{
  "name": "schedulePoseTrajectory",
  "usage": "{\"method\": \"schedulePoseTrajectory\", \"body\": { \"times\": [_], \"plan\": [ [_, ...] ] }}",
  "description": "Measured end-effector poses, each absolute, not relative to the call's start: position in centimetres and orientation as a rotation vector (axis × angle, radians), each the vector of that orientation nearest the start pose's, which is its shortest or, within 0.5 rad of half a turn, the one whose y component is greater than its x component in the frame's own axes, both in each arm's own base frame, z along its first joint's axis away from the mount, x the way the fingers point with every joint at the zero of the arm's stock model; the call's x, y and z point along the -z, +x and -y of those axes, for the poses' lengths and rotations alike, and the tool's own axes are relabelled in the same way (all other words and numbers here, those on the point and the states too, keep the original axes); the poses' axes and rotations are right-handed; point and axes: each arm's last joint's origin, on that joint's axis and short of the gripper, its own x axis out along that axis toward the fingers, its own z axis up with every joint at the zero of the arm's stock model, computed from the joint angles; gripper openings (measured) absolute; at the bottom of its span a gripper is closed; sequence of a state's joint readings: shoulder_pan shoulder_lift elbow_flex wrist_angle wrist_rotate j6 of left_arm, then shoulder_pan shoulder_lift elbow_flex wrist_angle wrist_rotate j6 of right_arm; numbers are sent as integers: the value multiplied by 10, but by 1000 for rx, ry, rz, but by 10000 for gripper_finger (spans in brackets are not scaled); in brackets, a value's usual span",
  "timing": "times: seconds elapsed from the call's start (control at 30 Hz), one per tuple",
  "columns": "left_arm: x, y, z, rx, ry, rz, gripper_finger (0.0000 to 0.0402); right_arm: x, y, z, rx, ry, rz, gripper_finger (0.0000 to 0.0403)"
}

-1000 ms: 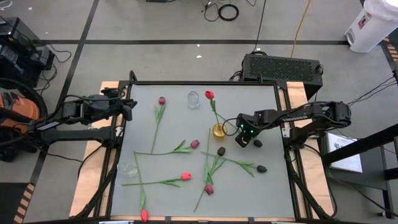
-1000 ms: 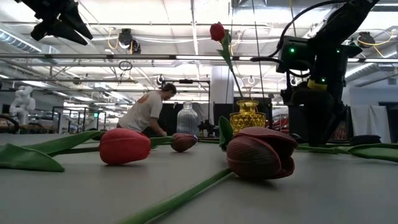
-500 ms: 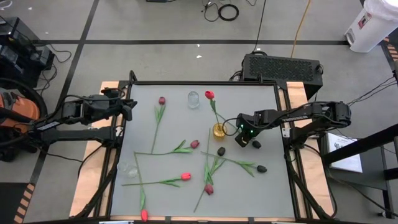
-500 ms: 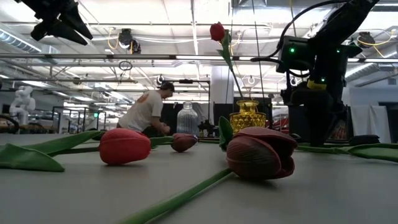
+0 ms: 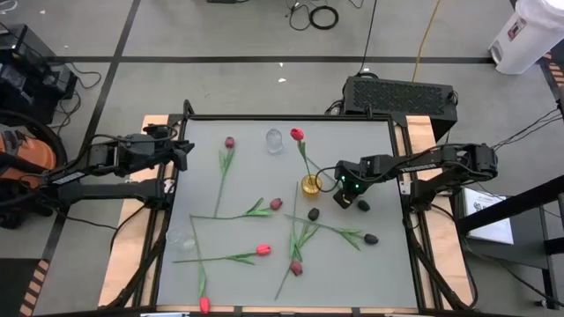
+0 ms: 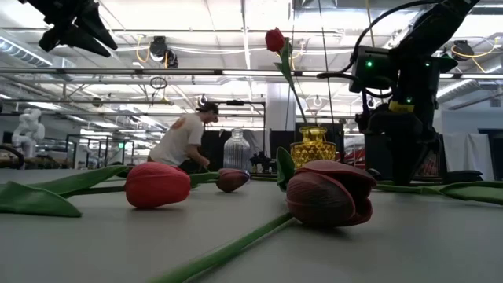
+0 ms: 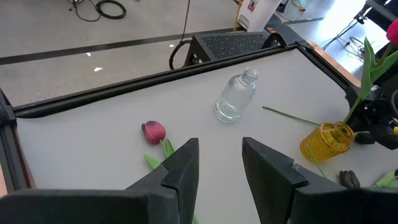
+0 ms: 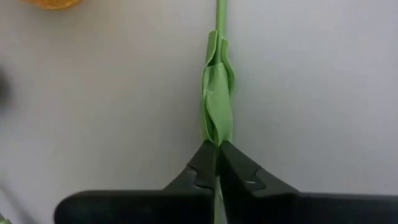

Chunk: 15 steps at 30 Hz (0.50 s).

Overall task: Sort flowers into vase by color
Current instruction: Put the top black tulip into the top transparent vase

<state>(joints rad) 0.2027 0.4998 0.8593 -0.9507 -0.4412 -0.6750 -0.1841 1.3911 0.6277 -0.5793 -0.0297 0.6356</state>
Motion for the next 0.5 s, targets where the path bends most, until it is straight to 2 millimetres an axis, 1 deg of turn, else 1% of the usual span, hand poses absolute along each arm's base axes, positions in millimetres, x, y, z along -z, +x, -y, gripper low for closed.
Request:
{"method": "schedulePoseTrajectory", "body": {
  "times": [0.27, 0.5],
  "plan": [
    [-320, 71, -27, -798, -561, -361, 130, -146, 208, 37, 549, 684, -1255, 1],
    [-320, 71, -27, -798, -561, -361, 130, -157, 198, 36, 548, 679, -1265, 0]
  ]
}}
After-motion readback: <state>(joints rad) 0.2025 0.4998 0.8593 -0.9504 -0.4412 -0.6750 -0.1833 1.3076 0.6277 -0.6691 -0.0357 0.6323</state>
